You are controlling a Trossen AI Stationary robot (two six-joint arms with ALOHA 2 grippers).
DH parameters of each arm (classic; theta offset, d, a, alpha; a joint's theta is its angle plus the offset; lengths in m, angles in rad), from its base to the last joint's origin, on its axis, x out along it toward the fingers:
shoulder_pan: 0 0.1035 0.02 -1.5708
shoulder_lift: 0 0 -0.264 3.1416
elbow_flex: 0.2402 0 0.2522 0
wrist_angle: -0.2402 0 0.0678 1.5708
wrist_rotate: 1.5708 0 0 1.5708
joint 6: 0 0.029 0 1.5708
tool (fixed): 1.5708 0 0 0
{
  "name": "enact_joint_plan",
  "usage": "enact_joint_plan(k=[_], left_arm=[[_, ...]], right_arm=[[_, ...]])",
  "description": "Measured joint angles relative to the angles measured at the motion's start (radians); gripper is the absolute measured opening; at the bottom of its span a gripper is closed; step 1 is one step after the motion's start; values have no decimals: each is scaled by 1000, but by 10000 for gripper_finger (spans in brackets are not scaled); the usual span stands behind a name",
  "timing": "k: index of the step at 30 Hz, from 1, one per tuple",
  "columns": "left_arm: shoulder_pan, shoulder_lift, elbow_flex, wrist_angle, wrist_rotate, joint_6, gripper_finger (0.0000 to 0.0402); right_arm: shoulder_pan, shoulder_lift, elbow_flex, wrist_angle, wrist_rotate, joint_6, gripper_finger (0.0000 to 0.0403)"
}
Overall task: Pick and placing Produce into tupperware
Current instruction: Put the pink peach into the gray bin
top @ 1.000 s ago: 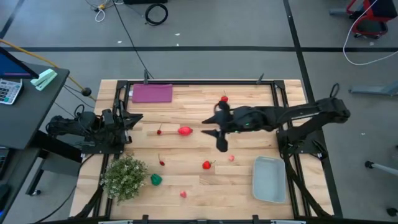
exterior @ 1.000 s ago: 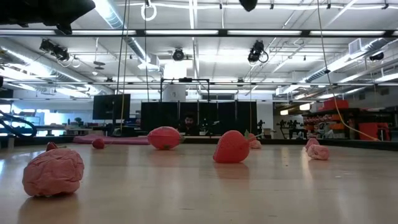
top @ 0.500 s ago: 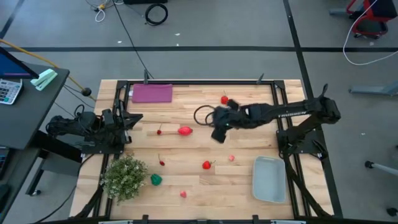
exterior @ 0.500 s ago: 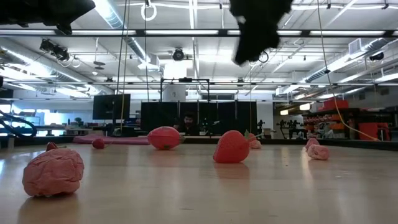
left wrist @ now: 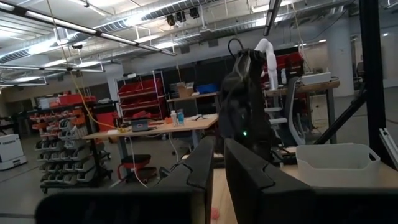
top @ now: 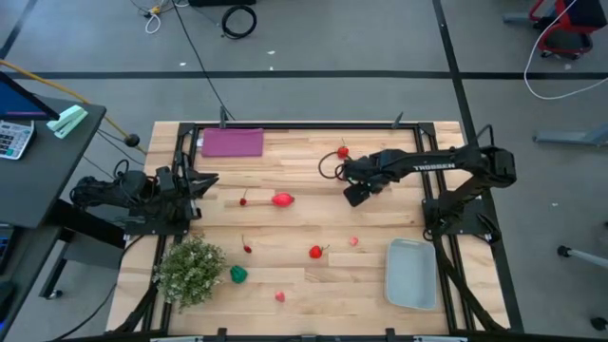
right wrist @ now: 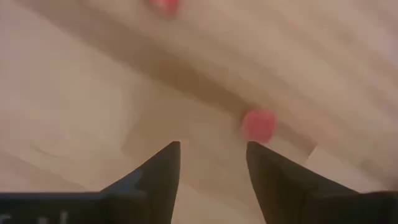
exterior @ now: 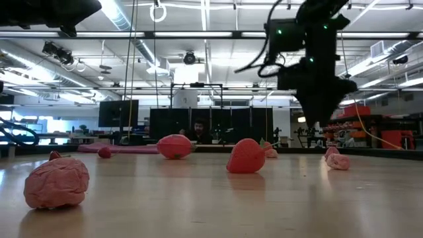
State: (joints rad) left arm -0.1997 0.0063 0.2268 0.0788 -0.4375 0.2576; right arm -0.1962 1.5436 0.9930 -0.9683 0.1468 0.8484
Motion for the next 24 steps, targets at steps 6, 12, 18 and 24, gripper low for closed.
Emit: enact_joint_plan(k=[6, 12, 18, 24], left_arm=[[0, 0, 0, 0, 0, 0, 42], [0, 0, 0, 0, 0, 0, 44], [0, 0, 0, 0, 0, 0, 39], [0, 0, 0, 0, 0, 0, 44]], right_arm=[[5, 0, -112, 23, 1, 85, 202], [2, 0, -184, 143, 37, 100, 202], [2, 0, -188, 165, 87, 100, 202], [2, 0, -188, 166, 109, 96, 202]])
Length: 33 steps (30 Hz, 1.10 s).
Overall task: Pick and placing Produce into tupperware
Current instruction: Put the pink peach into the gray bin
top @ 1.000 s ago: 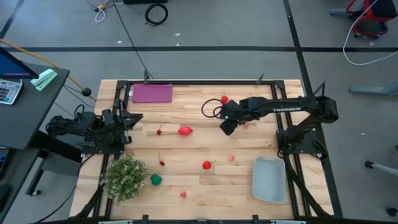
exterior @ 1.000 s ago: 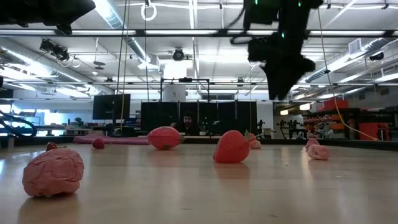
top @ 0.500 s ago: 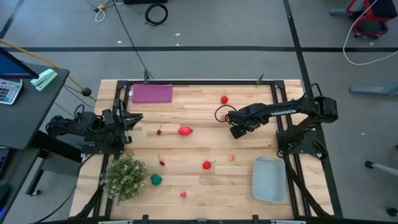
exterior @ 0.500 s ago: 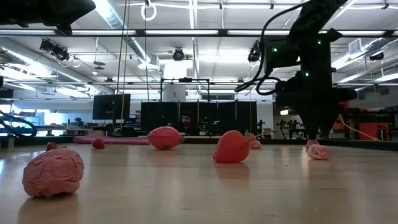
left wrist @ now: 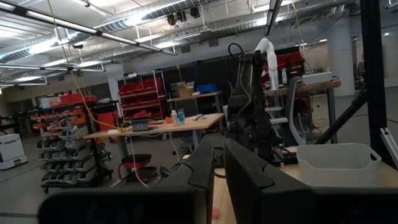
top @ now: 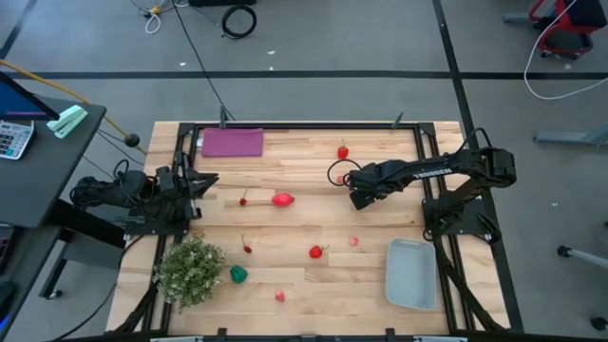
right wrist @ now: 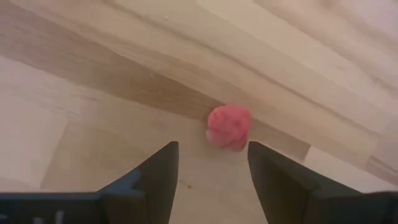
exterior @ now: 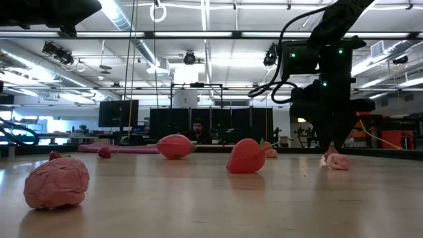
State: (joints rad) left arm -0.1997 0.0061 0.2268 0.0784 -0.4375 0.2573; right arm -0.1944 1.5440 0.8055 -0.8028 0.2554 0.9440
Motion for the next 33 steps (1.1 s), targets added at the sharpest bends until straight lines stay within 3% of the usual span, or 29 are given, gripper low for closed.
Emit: enact_joint_plan(k=[23, 33], left_arm=[[0, 0, 0, 0, 0, 0, 42], [0, 0, 0, 0, 0, 0, 35]], right_arm=[[0, 0, -20, 31, 92, 26, 196], [0, 0, -88, 171, 86, 51, 196]])
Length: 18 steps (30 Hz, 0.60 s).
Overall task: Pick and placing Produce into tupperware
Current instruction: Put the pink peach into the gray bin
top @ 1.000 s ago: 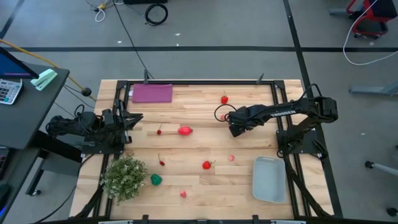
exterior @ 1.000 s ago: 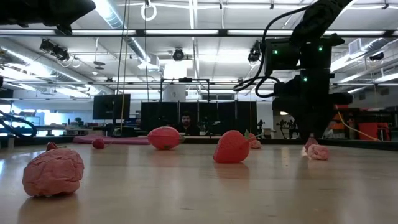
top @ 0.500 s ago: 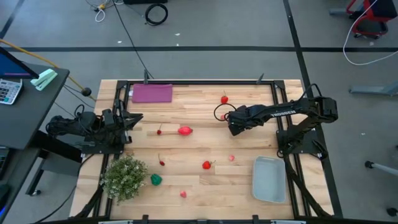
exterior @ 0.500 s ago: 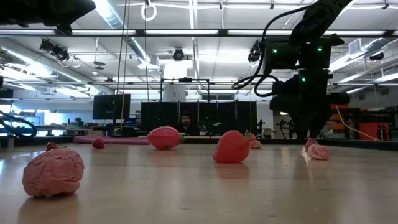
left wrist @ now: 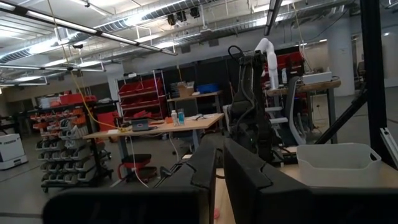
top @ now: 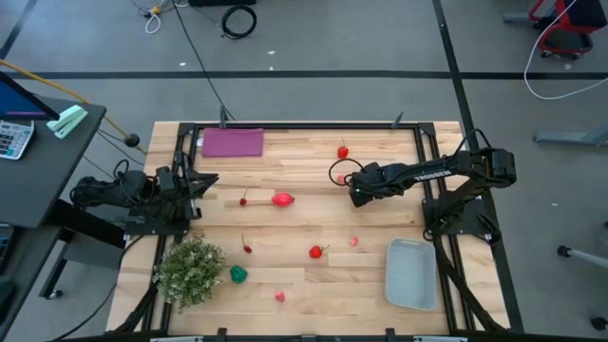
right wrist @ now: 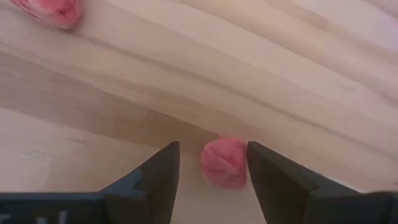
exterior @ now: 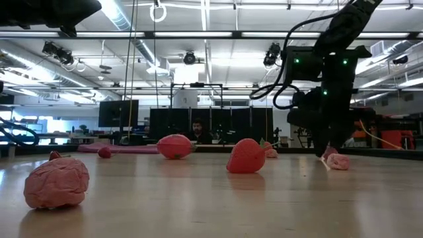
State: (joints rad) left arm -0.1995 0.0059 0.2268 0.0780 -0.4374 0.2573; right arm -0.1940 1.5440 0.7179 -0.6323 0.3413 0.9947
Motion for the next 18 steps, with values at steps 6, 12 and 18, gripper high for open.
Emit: enact_joint_plan(k=[6, 12, 18], left_arm=[[0, 0, 0, 0, 0, 0, 40], [0, 0, 0, 0, 0, 0, 34], [0, 0, 0, 0, 0, 0, 30]], right_arm=[[1, 0, -3, 2, -8, 1, 186], [1, 0, -3, 2, 1, 2, 160], [1, 0, -3, 2, 1, 10, 118]])
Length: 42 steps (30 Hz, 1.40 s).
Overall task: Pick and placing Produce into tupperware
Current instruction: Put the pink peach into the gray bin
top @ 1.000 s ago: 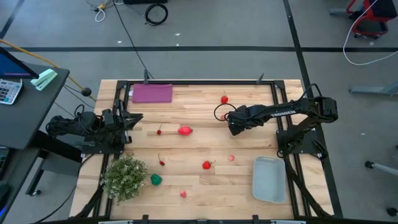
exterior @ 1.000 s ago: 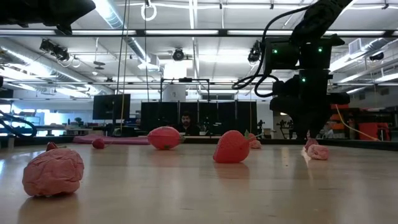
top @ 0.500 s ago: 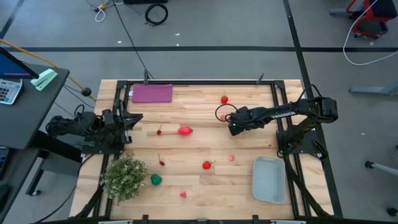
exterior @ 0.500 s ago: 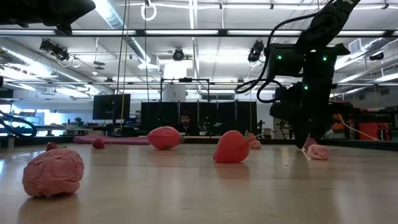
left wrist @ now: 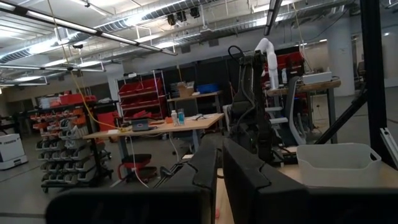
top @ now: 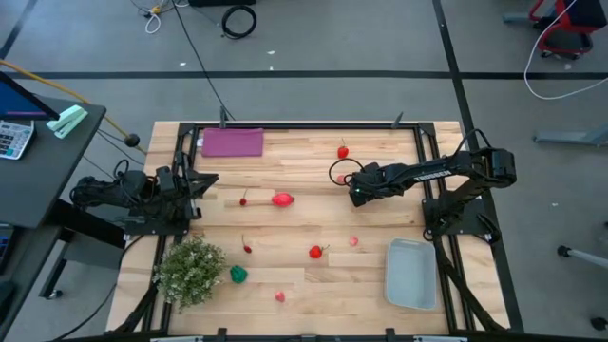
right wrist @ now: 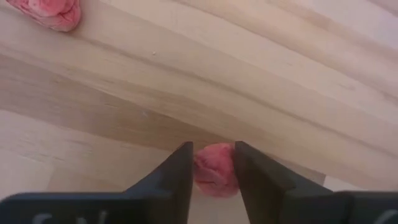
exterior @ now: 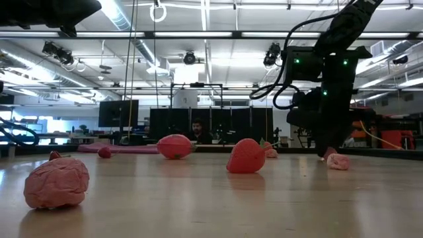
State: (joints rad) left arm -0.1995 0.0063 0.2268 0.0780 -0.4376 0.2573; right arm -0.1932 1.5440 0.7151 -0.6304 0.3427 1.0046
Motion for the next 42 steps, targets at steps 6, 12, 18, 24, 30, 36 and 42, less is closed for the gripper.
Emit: enact_joint_plan(k=[6, 12, 18, 24, 30, 36, 42], left_arm=[[0, 0, 0, 0, 0, 0, 36], [0, 0, 0, 0, 0, 0, 29], [0, 0, 0, 0, 0, 0, 26], [0, 0, 1, 1, 0, 0, 34], [0, 0, 1, 0, 0, 0, 30], [0, 0, 1, 0, 0, 0, 26], [0, 0, 1, 2, 0, 63, 34]], right_arm=[[0, 0, 0, 0, 1, 0, 71], [11, 0, 6, 5, 2, -7, 42], [88, -24, 99, -123, -11, 14, 33], [209, -70, 291, -356, -97, 163, 35], [378, -104, 483, -560, -217, 366, 35], [595, -131, 553, -663, -299, 662, 35], [785, -112, 512, -667, -299, 903, 37]])
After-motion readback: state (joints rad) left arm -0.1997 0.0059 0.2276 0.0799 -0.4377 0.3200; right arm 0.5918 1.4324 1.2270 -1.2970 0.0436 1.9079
